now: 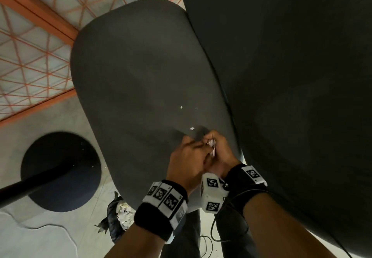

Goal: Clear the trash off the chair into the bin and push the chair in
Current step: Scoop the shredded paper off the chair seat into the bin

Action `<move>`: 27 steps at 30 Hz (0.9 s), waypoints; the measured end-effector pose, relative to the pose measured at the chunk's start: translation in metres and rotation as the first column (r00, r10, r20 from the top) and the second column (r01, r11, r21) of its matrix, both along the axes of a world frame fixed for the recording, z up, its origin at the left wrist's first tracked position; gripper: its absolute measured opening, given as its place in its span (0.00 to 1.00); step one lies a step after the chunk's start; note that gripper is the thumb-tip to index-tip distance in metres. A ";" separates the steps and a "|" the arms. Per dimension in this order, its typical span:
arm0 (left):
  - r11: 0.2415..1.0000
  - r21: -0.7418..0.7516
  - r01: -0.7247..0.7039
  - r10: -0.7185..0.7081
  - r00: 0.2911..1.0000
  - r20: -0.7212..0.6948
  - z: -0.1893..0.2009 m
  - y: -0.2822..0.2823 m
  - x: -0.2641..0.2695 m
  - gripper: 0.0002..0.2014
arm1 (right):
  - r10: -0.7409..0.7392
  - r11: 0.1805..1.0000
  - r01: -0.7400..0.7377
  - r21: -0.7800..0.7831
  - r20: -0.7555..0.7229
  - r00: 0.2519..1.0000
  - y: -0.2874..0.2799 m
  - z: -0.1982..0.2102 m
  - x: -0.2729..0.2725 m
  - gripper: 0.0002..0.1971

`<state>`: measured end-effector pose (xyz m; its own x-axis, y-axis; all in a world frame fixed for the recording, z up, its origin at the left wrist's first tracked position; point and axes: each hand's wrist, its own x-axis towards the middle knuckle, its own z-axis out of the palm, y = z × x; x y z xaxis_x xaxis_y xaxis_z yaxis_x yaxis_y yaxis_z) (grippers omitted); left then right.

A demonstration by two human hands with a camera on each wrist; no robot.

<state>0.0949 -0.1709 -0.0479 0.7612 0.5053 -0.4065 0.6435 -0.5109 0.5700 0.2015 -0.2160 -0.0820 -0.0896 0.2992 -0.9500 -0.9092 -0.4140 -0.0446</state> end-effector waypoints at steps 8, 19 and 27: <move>0.905 -0.376 -0.199 0.263 0.956 0.127 -0.010 0.047 0.008 0.10 | 0.151 0.987 -0.160 0.021 0.217 0.964 0.003 -0.009 0.016 0.17; 0.927 0.081 -0.366 0.374 0.887 -0.272 -0.067 0.097 0.042 0.08 | 0.446 0.889 -0.357 -0.287 0.725 0.525 -0.033 -0.007 0.018 0.14; 0.967 -0.037 -0.253 0.231 0.925 -0.301 -0.050 0.078 0.043 0.10 | 0.652 0.705 -0.487 -0.516 0.741 0.159 -0.057 -0.013 -0.003 0.12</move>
<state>0.1375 -0.0931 -0.0975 0.4621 0.6190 -0.6351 0.8855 -0.2824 0.3690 0.1985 -0.2726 -0.0953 0.6561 0.4175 -0.6287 0.0955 -0.8723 -0.4796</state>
